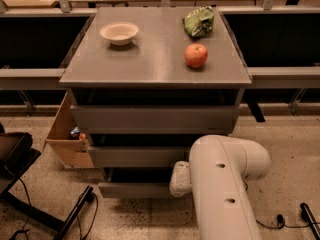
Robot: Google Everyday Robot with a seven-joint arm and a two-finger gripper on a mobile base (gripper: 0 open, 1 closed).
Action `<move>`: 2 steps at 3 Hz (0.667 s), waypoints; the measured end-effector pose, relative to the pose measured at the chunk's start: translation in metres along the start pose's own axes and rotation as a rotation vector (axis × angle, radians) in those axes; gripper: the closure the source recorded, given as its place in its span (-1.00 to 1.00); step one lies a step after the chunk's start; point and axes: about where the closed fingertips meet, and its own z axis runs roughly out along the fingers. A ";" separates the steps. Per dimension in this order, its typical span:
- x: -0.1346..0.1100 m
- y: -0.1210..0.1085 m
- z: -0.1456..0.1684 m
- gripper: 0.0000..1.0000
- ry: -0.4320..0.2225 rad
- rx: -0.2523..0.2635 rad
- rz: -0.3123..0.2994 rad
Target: Open bottom drawer
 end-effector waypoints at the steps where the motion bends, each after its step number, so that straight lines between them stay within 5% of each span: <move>1: 0.000 0.000 0.000 0.62 0.000 0.000 0.000; 2: 0.000 0.000 0.000 0.15 0.000 0.000 0.000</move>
Offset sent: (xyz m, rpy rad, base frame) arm 0.0000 0.0000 0.0000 0.0000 0.0000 0.0000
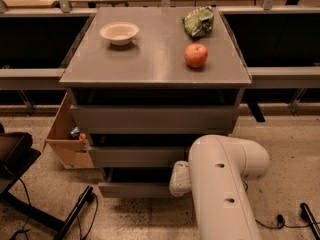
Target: Open bottom drawer
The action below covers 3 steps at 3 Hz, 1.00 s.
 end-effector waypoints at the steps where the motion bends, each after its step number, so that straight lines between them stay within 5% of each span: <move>1: 0.000 0.000 0.000 -0.31 0.000 0.000 0.000; 2: 0.000 0.000 0.000 -0.92 0.000 0.000 0.000; 3: 0.000 0.000 0.000 -1.00 0.000 0.000 0.000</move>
Offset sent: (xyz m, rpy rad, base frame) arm 0.0000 0.0000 0.0000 0.0000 0.0000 0.0000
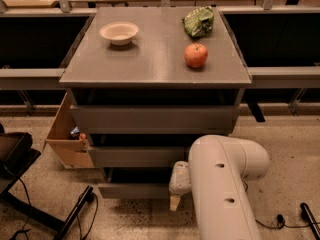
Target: Open bottom drawer
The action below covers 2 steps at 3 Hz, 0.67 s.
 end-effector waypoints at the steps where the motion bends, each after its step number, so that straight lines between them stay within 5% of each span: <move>1: 0.011 0.039 0.005 -0.62 -0.007 -0.043 0.014; 2: 0.022 0.083 -0.004 -0.20 -0.003 -0.084 0.042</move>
Offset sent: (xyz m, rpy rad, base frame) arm -0.2198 0.0020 -0.0220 0.0449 0.2064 -0.0843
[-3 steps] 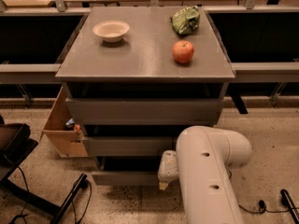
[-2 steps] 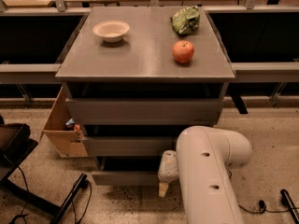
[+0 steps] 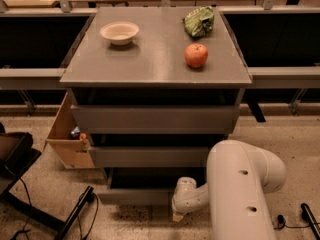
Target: Open bottom drawer
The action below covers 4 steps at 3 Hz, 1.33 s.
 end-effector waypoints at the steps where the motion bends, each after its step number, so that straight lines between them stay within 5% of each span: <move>1: -0.001 -0.002 -0.005 0.27 0.000 0.000 0.000; 3: -0.002 -0.004 -0.020 1.00 0.000 0.000 0.000; 4: 0.020 0.047 -0.033 1.00 0.027 -0.047 0.070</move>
Offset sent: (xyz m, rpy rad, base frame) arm -0.2813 -0.0005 0.0389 -0.0783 0.3067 -0.2232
